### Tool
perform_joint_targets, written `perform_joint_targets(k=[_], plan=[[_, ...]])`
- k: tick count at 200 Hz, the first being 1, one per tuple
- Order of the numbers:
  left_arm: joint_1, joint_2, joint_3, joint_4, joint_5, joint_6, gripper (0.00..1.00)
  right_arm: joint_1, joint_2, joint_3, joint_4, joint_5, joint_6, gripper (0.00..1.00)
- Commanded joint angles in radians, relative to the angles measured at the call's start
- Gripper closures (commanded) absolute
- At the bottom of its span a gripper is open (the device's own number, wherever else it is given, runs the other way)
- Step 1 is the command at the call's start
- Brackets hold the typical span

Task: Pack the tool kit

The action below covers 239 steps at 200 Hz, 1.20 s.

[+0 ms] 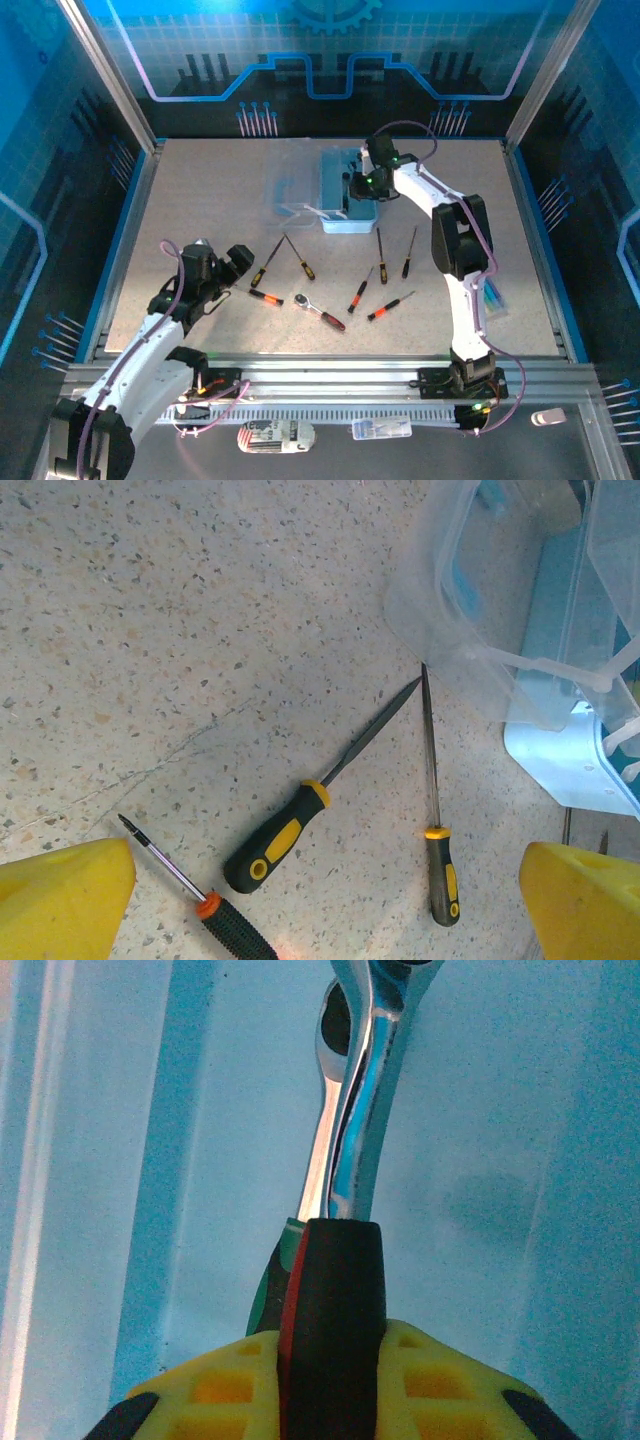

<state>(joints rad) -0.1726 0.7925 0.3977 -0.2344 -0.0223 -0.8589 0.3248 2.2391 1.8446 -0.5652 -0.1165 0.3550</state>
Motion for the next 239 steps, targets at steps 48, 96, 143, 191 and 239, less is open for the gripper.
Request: perform_joint_targets(k=[48, 96, 143, 191, 239], plan=[[0.008, -0.057, 0.005, -0.025, -0.038, -0.005, 0.01, -0.006, 0.055, 0.035, -0.040, 0.028, 0.030, 0.81], [0.008, -0.047, 0.005, -0.019, -0.039, -0.003, 0.01, -0.006, 0.051, 0.035, -0.045, 0.026, 0.046, 0.74], [0.008, -0.026, 0.017, -0.009, -0.032, -0.001, 0.01, -0.004, 0.020, 0.046, -0.053, 0.031, 0.054, 0.62], [0.008, 0.001, 0.041, -0.007, -0.020, 0.003, 0.01, -0.002, -0.012, 0.065, -0.049, 0.060, 0.095, 0.60], [0.009, 0.010, 0.071, -0.032, -0.036, 0.004, 0.01, -0.003, -0.073, 0.043, -0.036, 0.107, 0.143, 0.73]])
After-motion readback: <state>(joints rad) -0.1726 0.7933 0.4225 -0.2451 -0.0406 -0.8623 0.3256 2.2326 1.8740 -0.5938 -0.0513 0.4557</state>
